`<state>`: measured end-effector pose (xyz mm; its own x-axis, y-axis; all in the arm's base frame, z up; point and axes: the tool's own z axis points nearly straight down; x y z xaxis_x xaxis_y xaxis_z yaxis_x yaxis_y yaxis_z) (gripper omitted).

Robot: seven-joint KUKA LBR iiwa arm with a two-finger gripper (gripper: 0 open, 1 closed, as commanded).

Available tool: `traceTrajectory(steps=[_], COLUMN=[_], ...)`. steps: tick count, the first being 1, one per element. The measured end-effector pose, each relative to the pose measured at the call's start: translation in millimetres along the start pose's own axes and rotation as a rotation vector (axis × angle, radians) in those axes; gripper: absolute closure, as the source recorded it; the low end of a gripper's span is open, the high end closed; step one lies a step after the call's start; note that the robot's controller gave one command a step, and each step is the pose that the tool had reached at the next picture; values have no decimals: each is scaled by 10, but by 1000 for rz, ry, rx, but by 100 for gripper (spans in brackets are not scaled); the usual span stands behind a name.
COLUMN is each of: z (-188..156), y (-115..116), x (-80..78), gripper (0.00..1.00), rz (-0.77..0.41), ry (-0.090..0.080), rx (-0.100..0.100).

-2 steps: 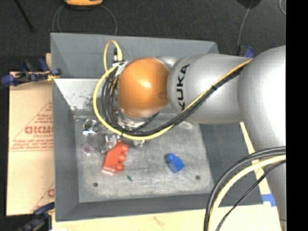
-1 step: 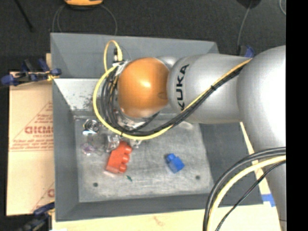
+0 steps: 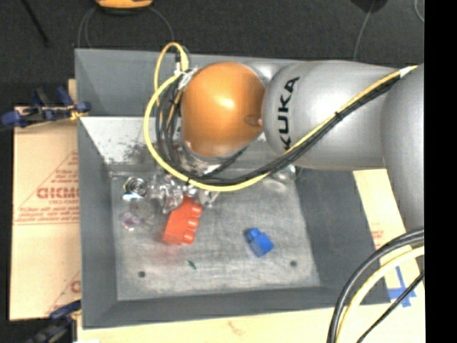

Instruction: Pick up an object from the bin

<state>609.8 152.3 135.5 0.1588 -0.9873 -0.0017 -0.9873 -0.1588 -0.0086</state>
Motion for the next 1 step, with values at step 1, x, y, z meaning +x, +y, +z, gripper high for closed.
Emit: traceTrajectory(steps=[1], z=[-512], y=[-24], x=[3], gripper=[100], rz=[6], ry=[0], rx=[0])
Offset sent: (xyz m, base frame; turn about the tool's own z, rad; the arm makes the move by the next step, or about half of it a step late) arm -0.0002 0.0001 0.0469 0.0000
